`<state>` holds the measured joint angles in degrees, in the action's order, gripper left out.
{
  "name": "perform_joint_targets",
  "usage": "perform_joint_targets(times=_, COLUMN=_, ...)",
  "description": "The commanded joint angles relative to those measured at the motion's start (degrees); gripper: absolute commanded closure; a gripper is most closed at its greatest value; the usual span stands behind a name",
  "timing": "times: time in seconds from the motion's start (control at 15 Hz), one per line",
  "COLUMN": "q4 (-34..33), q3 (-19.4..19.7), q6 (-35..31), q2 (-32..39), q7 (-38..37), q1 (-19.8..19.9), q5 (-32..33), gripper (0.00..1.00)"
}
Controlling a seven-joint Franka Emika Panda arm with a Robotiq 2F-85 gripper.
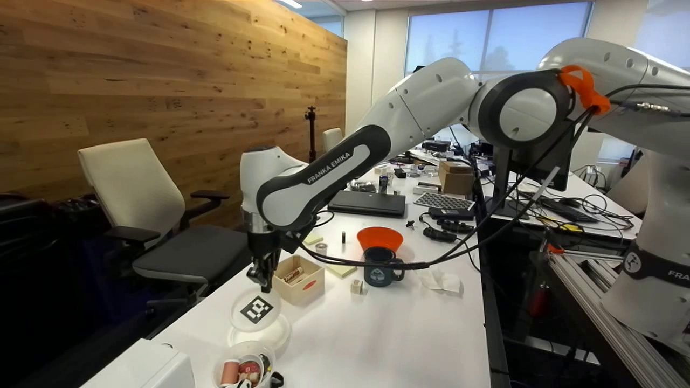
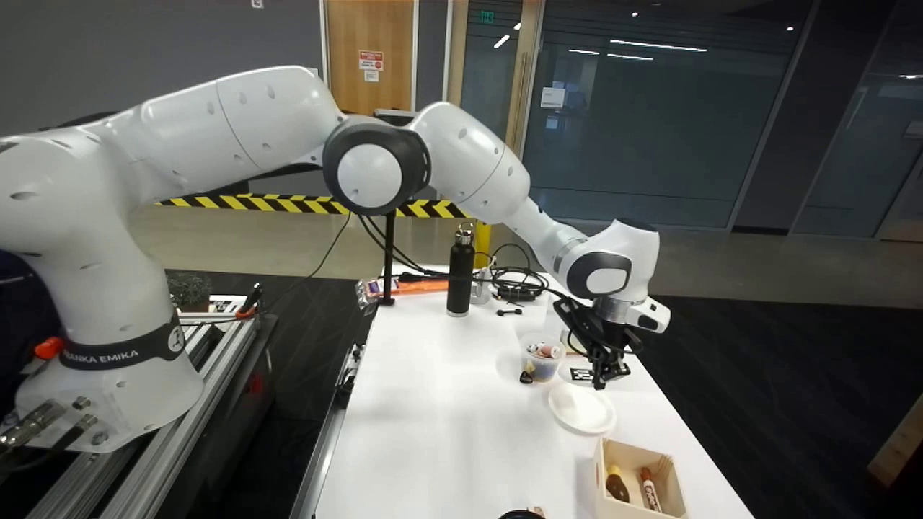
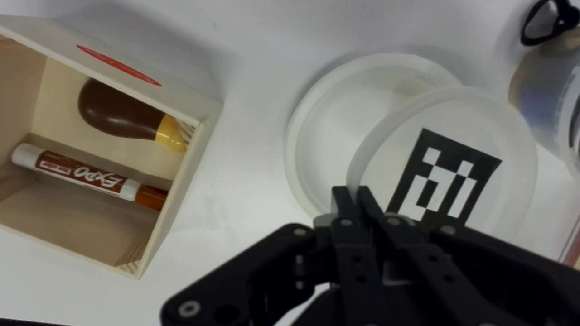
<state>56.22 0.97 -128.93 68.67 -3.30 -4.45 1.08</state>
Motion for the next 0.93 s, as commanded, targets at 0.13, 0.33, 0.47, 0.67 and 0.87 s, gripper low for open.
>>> perform_joint_targets(times=0.13, q4=-17.8, q3=-3.4, q6=6.2, q2=12.7, q7=1.1, q1=0.9, q5=-1.7, gripper=0.99)
perform_joint_targets(times=0.33, q4=-22.0, q3=-3.5, q6=8.2, q2=15.9, q7=0.6, q1=1.5, q5=-1.6, gripper=0.99)
perform_joint_targets(times=0.47, q4=-22.9, q3=-3.3, q6=8.7, q2=16.5, q7=0.6, q1=1.9, q5=-1.9, gripper=0.99)
perform_joint_targets(times=0.67, q4=-25.5, q3=-3.2, q6=10.1, q2=18.0, q7=0.0, q1=2.2, q5=-2.0, gripper=0.99)
perform_joint_targets(times=0.87, q4=-27.8, q3=-2.9, q6=12.7, q2=19.3, q7=0.1, q1=1.5, q5=-1.4, gripper=0.62)
